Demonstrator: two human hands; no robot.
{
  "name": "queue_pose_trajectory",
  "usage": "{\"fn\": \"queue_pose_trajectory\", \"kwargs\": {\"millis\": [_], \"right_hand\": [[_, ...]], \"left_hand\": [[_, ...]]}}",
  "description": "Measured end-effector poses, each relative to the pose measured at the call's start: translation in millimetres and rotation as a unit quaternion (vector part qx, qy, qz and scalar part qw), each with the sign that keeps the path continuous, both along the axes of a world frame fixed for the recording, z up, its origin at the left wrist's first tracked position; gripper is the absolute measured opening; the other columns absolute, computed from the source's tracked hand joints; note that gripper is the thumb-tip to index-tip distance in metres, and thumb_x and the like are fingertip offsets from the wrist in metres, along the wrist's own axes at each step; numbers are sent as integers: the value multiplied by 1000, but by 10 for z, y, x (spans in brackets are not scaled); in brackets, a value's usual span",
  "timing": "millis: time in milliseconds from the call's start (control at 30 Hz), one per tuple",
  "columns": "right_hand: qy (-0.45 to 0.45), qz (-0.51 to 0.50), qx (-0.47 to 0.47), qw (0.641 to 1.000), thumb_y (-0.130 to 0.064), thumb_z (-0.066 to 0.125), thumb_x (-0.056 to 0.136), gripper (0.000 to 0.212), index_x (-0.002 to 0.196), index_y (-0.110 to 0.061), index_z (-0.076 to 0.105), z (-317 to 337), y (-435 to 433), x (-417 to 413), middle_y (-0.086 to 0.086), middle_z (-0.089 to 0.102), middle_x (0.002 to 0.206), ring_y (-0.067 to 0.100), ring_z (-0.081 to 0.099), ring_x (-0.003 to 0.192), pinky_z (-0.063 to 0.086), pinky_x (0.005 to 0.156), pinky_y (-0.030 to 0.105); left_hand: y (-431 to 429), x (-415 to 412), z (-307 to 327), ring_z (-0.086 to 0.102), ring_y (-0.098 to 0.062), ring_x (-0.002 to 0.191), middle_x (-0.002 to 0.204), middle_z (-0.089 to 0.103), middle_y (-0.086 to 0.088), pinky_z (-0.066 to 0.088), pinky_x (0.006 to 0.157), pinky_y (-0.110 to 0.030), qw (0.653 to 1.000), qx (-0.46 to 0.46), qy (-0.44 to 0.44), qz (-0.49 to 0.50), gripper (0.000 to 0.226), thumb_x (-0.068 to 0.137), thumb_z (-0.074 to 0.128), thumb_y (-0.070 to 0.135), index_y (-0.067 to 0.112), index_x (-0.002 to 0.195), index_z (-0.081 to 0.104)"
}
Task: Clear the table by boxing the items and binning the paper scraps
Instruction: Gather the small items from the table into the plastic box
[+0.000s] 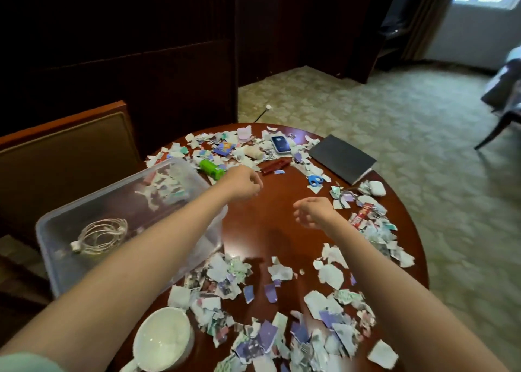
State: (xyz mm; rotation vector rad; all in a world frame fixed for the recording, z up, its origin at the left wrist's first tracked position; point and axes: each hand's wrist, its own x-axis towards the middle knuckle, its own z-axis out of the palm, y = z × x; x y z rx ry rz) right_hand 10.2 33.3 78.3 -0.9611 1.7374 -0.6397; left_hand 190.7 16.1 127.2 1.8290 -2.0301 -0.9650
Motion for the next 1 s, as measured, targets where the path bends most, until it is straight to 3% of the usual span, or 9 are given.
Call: {"fn": "queue_pose_trajectory", "kwargs": {"millis": [167,267,333,433,500,600,733,900,1000], "right_hand": [[23,-44,12,999,-4,47,95,14,93,-6,61,-114,125,-542,8,59,81,16,59,70,49,57,21],[25,-72,20,997,-6,48,95,14,97,-3,61,-170,208,-839,8,58,77,15,56,64,48,56,21],[28,-89,33,995,-8,48,95,15,101,-2,61,-217,245,-1024,8,57,77,15,55,66,49,60,23],[55,-105,56,991,-8,49,94,13,97,-6,61,-283,294,-1282,8,58,81,17,55,70,49,67,28],[89,-109,64,988,-8,50,92,11,88,-8,60,-326,325,-1446,10,60,85,18,56,68,48,64,27],[151,-111,76,979,-7,50,89,12,90,-6,61,-411,380,-1676,13,62,93,21,58,70,44,54,22],[267,-62,84,958,-11,46,89,18,80,-6,61,-550,495,-1863,11,60,86,20,52,68,39,58,26],[298,-11,95,950,-15,49,90,15,103,-7,51,-781,528,-1908,12,59,112,24,51,87,37,66,27],[298,5,80,951,-29,61,86,45,121,-6,46,-890,458,-1887,13,54,121,28,55,105,45,75,32]], "left_hand": [[-12,-455,-108,51,-1,59,83,63,-2,43,66,-21,998,13,-13,-52,23,91,49,8,10,100,69],[-37,-696,-186,52,-5,61,89,67,-8,46,72,-24,997,32,-12,-70,23,92,47,7,8,99,69],[-59,-846,-243,57,-9,74,84,68,-3,47,82,-26,996,43,-18,-80,23,93,47,11,10,99,69],[-93,-1074,-326,58,-9,89,75,63,5,33,96,-27,994,51,-37,-91,20,93,48,17,19,93,68],[-127,-1223,-394,59,-9,81,85,67,2,37,91,-25,993,60,-38,-95,20,93,49,17,17,94,69],[-182,-1445,-500,58,-11,75,95,71,-3,51,79,-27,991,69,-35,-110,17,92,52,17,17,92,68],[-232,-1736,-648,57,-9,74,98,70,-3,49,72,-25,988,77,-44,-126,20,93,52,18,14,103,69],[-305,-2062,-825,57,-13,80,102,69,-6,48,72,-24,985,94,-49,-139,20,93,53,15,10,103,69],[-355,-2248,-920,60,-16,86,109,67,-7,50,75,-26,984,95,-47,-143,23,93,51,14,8,106,69]]}}
